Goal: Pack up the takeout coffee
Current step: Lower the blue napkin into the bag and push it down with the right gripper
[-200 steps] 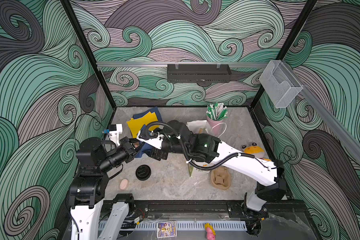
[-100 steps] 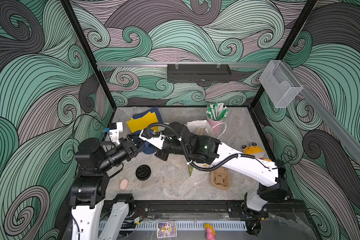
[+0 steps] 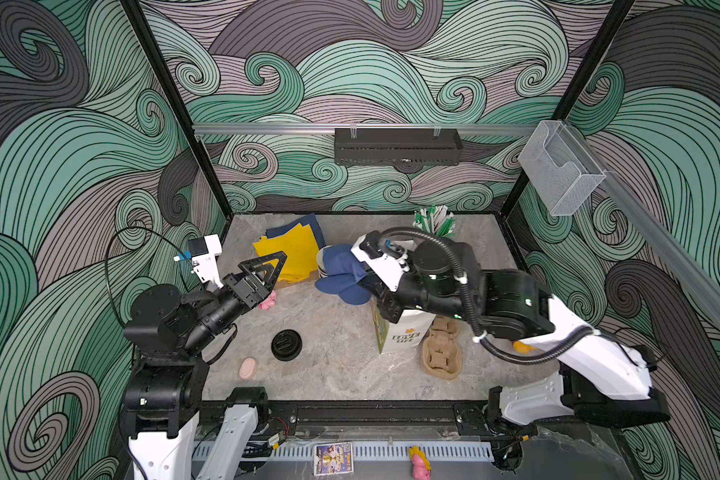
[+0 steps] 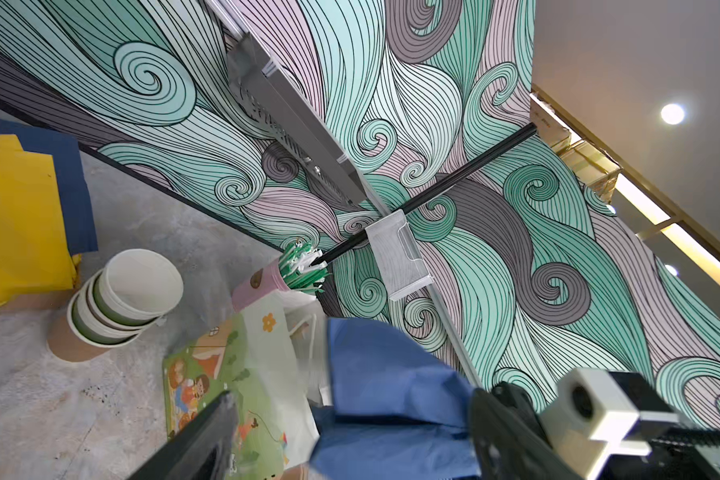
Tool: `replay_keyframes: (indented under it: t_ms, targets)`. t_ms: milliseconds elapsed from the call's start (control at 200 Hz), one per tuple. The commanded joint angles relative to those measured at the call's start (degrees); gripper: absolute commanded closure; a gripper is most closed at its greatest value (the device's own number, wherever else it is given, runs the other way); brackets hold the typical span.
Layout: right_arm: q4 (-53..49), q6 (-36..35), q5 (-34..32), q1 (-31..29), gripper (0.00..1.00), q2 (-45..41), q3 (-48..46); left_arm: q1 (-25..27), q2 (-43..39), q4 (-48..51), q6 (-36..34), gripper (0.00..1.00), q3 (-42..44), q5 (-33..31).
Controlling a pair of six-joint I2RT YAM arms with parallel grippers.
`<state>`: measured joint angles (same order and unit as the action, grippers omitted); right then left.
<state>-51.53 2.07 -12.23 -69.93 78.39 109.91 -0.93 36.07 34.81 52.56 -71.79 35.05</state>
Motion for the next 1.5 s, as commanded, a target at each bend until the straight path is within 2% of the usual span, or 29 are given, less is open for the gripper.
replay_keyframes:
  t_ms: [0, 85, 185, 405, 675, 1091, 1391, 1491]
  targets:
    - [-13.6, 7.6, -9.8, 1.6, 1.00, -1.7, 4.0, 0.4, 2.0, 1.0, -2.7, 0.11, 1.2, -1.0]
    - [-20.3, 12.3, -12.1, 5.2, 1.00, -1.4, 5.9, 0.5, 3.1, 0.7, -2.6, 0.11, 2.6, 0.3]
    - [-24.5, 17.1, -9.2, 10.9, 1.00, -0.2, 5.5, 1.1, 4.0, 0.7, -2.8, 0.12, 4.2, 1.0]
    - [-24.6, 17.0, -0.5, 15.7, 1.00, 5.8, 3.8, 2.1, 3.2, 2.8, -3.2, 0.13, 6.7, -1.1]
    - [-24.5, 20.6, 1.1, 20.5, 1.00, 8.7, -3.0, 2.2, 1.0, 4.4, -2.7, 0.13, 8.8, -3.1]
    - [-23.3, 23.7, 4.2, 23.0, 1.00, 4.5, -9.4, 2.2, 1.9, 5.3, -2.3, 0.15, 9.7, -4.9]
    - [-23.0, 21.6, 12.9, 23.4, 1.00, 8.6, -11.7, 2.2, 2.7, 5.6, -1.7, 0.15, 10.4, -7.3]
    - [-22.5, 20.5, 15.6, 23.4, 0.93, 10.8, -11.3, 2.2, 2.8, 5.9, -2.1, 0.15, 10.3, -7.5]
